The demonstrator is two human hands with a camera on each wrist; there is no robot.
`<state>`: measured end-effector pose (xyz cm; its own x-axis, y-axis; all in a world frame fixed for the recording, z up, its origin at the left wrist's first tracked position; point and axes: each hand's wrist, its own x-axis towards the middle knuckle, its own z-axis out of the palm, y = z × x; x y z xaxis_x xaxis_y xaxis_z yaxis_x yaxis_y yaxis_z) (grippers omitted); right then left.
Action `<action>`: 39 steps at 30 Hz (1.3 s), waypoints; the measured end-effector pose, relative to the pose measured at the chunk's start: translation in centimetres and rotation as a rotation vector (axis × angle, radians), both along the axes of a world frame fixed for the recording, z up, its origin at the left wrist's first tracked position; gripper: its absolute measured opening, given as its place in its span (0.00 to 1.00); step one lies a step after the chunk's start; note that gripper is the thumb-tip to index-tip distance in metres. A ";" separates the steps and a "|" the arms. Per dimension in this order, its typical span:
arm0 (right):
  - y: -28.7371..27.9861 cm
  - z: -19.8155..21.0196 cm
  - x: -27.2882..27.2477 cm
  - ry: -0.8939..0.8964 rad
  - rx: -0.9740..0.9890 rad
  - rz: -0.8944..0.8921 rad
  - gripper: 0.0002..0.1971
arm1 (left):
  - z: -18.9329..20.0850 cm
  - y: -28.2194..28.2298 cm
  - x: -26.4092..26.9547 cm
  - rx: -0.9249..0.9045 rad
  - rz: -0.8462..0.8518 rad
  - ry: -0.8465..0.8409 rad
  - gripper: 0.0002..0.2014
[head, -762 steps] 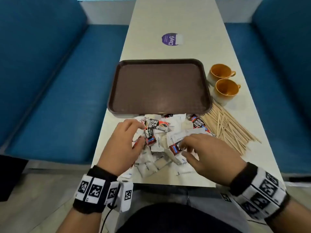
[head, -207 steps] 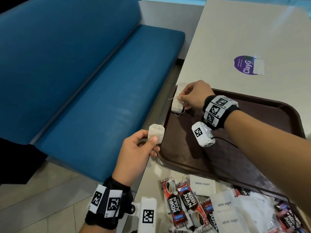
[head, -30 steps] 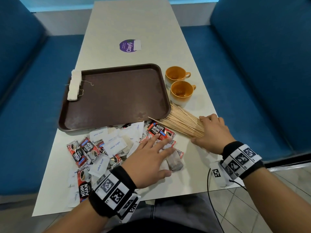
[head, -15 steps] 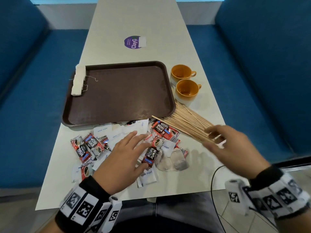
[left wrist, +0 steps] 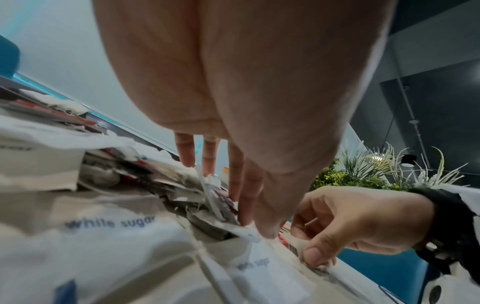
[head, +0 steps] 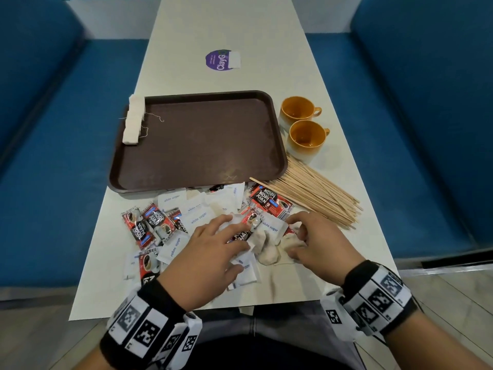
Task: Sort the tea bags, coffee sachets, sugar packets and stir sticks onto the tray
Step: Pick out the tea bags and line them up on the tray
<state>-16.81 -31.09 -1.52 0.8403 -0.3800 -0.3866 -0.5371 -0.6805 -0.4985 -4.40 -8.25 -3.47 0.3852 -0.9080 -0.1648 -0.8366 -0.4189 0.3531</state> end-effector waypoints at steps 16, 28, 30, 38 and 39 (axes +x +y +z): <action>-0.5 2.2 -0.7 -0.186 0.270 -0.069 0.17 | 0.8 -5.9 -1.4 -0.003 0.098 -0.087 0.22; 0.0 0.9 -0.4 -0.150 0.250 0.027 0.03 | 2.3 -5.4 0.2 -0.166 0.234 0.120 0.02; -0.2 1.3 -0.3 -0.198 0.258 -0.014 0.03 | 2.7 -4.9 0.5 -0.205 0.260 0.181 0.02; -0.7 3.1 0.9 -0.346 0.242 -0.097 0.10 | 4.2 -3.0 1.3 -0.503 0.335 0.251 0.05; -0.6 3.2 1.1 -0.363 0.239 -0.090 0.10 | 4.3 -2.8 1.3 -0.527 0.342 0.256 0.06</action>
<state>-15.71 -31.71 1.67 0.9056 -0.3936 -0.1581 -0.3497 -0.4818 -0.8035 -3.08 -11.03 0.88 0.6729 -0.7259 0.1422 -0.5505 -0.3629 0.7518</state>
